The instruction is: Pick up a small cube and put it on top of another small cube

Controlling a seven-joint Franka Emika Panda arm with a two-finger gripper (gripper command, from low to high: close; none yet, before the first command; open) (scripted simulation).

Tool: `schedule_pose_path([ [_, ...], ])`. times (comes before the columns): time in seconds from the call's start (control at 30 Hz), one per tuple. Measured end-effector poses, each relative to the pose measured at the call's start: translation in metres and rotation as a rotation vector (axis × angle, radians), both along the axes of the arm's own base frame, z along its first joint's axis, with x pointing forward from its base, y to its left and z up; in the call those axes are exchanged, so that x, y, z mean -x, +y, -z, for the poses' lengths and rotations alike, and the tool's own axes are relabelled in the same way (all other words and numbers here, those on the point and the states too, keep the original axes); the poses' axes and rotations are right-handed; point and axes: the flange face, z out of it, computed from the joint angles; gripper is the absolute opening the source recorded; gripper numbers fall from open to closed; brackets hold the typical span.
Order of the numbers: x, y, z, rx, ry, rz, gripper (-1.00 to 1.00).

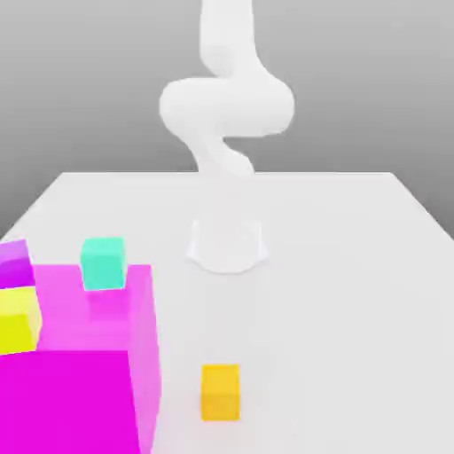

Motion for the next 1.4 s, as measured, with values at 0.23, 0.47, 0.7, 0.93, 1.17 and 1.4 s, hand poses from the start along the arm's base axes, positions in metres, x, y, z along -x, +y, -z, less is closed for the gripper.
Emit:
schedule_pose_path([
  [0.23, -0.056, -0.002, 0.099, -0.160, 0.149, 0.259, 0.00],
  [0.47, -0.086, -0.007, 0.204, -0.295, 0.283, 0.529, 0.00],
  [0.7, -0.091, -0.012, 0.309, -0.408, 0.405, 0.816, 0.00],
  [0.93, -0.072, -0.014, 0.408, -0.497, 0.516, 1.120, 0.00],
  [1.17, -0.045, -0.011, 0.494, -0.548, 0.594, 1.360, 0.00],
  [1.4, -0.043, -0.011, 0.543, -0.549, 0.596, 1.368, -1.00],
])
